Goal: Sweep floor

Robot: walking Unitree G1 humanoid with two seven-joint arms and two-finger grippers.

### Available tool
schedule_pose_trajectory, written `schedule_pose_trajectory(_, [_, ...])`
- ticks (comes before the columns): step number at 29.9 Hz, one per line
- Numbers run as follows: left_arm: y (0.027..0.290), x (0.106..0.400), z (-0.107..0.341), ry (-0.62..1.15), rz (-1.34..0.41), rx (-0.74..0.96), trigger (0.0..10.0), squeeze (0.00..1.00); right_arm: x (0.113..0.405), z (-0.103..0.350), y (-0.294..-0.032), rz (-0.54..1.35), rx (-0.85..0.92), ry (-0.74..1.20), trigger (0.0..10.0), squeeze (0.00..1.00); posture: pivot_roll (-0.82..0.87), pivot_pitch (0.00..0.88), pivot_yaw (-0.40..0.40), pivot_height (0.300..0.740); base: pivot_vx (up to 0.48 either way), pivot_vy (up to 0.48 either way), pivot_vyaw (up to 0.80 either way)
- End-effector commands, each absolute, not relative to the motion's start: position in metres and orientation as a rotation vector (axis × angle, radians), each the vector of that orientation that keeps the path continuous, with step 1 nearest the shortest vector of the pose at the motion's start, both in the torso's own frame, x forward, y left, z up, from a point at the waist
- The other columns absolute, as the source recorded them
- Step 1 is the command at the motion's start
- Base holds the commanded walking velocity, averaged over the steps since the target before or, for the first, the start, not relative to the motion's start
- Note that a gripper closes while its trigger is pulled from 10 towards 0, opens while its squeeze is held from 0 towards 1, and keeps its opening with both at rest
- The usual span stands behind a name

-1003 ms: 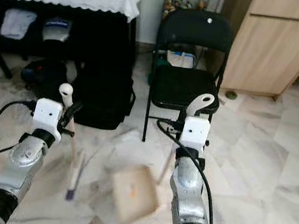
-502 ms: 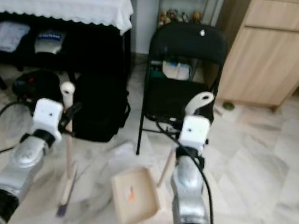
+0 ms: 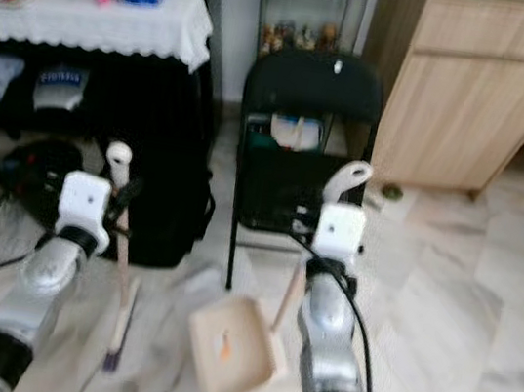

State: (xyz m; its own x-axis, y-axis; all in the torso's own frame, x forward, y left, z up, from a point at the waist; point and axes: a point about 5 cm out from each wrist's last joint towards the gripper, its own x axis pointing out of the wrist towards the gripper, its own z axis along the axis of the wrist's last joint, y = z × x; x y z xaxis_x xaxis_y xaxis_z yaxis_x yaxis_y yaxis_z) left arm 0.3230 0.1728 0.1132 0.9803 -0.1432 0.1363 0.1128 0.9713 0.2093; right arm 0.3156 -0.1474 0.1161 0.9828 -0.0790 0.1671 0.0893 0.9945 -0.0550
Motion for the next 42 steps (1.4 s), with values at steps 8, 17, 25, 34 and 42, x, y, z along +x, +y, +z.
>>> schedule_pose_trajectory(8, [0.181,0.324,0.123,-0.19,-0.111,0.221,10.0,0.0,0.319,0.128,-0.139,-0.062,-0.063,-0.217,10.0,0.0,-0.06,0.028,0.037,0.74,0.327,0.0,0.0])
schedule_pose_trajectory(17, [0.18,0.324,0.123,-0.191,-0.115,0.21,10.0,0.0,0.316,0.127,-0.144,-0.087,-0.072,-0.214,10.0,0.0,-0.06,0.034,0.038,0.74,0.212,0.0,0.0])
schedule_pose_trajectory(25, [0.182,0.323,0.122,-0.186,-0.09,0.146,10.0,0.0,0.31,0.117,-0.153,-0.133,-0.095,-0.166,10.0,0.0,-0.06,0.043,0.037,0.74,0.0,0.0,0.0])
schedule_pose_trajectory(34, [0.193,0.327,0.117,-0.114,-0.032,-0.067,10.0,0.0,0.303,0.111,-0.155,-0.146,-0.102,-0.143,10.0,0.0,-0.07,0.053,0.036,0.74,0.0,0.0,0.0])
schedule_pose_trajectory(42, [0.198,0.33,0.127,-0.158,0.015,-0.156,10.0,0.0,0.291,0.098,-0.162,-0.183,-0.119,-0.089,10.0,0.0,-0.07,0.057,0.035,0.74,0.0,0.0,0.0])
